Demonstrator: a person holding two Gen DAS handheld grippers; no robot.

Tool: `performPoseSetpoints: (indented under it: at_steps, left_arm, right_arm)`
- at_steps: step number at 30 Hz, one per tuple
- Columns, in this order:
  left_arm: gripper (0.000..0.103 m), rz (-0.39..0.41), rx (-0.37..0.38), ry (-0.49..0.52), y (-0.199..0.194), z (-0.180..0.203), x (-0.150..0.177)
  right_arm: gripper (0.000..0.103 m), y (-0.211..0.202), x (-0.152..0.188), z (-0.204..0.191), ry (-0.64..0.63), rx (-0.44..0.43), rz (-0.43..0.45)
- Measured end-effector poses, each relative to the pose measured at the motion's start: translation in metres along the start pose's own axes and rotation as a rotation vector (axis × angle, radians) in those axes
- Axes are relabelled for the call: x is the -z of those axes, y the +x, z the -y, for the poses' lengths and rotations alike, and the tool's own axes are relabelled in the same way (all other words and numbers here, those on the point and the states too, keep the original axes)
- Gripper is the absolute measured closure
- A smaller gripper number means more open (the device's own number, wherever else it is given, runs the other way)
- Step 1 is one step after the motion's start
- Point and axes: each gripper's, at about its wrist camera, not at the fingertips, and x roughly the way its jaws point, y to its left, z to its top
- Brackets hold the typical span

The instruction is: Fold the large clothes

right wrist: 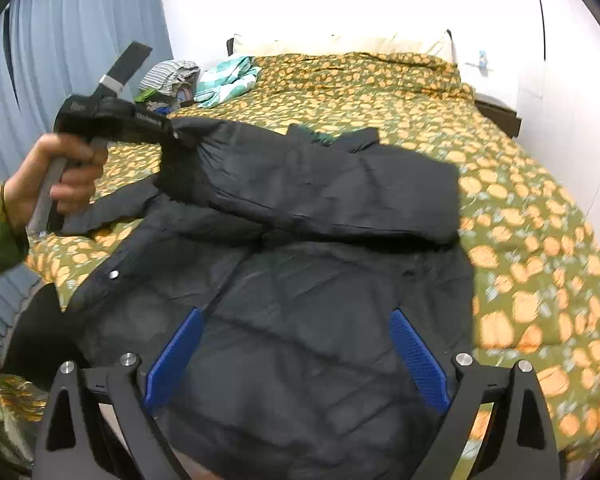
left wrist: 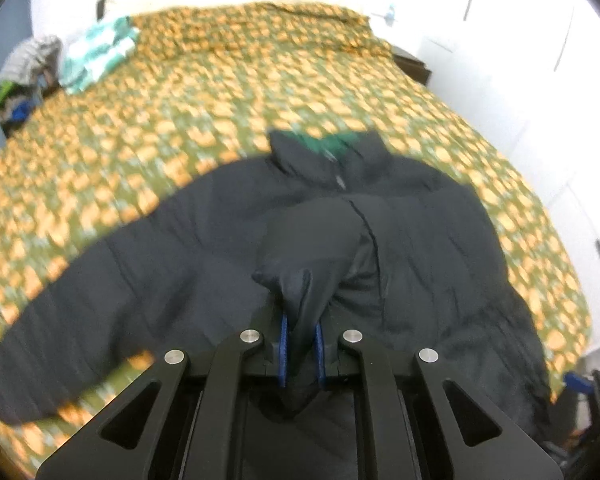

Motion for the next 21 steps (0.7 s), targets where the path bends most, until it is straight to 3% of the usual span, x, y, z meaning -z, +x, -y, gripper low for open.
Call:
performPoseSetpoints:
  at_steps: [6, 11, 15, 18, 21]
  left_arm:
    - [0.095, 0.022, -0.108, -0.026, 0.036, -0.049, -0.032]
    - [0.095, -0.027, -0.168, -0.063, 0.077, -0.084, -0.031]
    - [0.094, -0.077, -0.189, -0.086, 0.107, -0.095, -0.022]
    - [0.094, -0.101, -0.2, -0.099, 0.124, -0.097, -0.01]
    - [0.094, -0.111, -0.204, -0.1, 0.134, -0.098, -0.002]
  right_arm:
    - [0.007, 0.013, -0.04, 0.034, -0.014, 0.052, 0.02]
    - [0.007, 0.037, -0.082, 0.089, 0.085, 0.106, 0.023]
    - [0.008, 0.083, -0.113, 0.12, 0.139, 0.094, -0.021]
    - [0.045, 0.131, -0.132, 0.122, 0.138, 0.053, -0.07]
    - [0.049, 0.187, -0.137, 0.12, 0.159, 0.007, -0.145]
